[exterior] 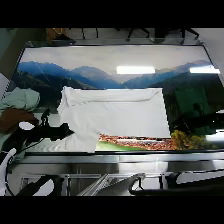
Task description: Fold the shirts.
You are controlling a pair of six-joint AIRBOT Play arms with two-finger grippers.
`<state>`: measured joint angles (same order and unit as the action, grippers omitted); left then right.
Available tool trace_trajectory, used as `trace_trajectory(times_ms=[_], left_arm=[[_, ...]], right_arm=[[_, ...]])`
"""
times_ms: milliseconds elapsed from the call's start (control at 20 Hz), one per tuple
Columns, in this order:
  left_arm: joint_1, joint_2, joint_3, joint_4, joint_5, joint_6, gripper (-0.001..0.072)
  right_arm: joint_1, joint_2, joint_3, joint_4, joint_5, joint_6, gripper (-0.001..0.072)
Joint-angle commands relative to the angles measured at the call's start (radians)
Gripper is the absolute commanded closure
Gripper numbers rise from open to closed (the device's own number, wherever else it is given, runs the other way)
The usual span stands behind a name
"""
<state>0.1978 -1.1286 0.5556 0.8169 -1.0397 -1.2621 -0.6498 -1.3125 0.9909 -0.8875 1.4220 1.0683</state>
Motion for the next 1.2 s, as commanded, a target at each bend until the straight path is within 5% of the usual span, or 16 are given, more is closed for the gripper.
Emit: trace_trajectory(times_ms=[0,100,150,200,350,600,800,950,1150], left_arm=[[0.000,0.042,0.079,-0.018,-0.046,0.005,0.0692],[0.000,0.071,0.101,-0.017,-0.060,0.005,0.0692],[0.000,0.085,0.109,-0.017,-0.062,0.005,0.0692],[0.000,0.101,0.114,-0.016,-0.065,0.005,0.0692],[0.000,0.166,0.134,0.033,-0.113,-0.026,0.0694],[0.000,0.399,0.088,0.287,-0.319,-0.196,0.0694],[0.000,0.545,0.020,0.311,-0.430,-0.230,0.0694],[0.000,0.574,0.038,0.311,-0.384,-0.230,0.0694],[-0.002,0.390,0.223,0.268,-0.204,-0.180,0.0694]], right_arm=[[0.045,-0.002,-0.071,-0.017,-0.060,-0.025,0.0271],[0.115,-0.004,-0.085,-0.017,-0.070,-0.035,0.0281],[0.151,-0.003,-0.084,-0.014,-0.065,-0.039,0.0380],[0.179,0.000,-0.084,-0.002,-0.053,-0.050,0.0570],[0.212,0.028,-0.083,0.008,-0.007,-0.002,0.0696],[0.209,0.146,-0.083,-0.217,0.044,0.243,0.0697],[0.209,0.259,-0.083,-0.265,0.111,0.320,0.0697],[0.209,0.314,-0.081,-0.214,0.081,0.294,0.0697],[0.210,0.283,-0.022,0.106,-0.044,0.114,0.0697]])
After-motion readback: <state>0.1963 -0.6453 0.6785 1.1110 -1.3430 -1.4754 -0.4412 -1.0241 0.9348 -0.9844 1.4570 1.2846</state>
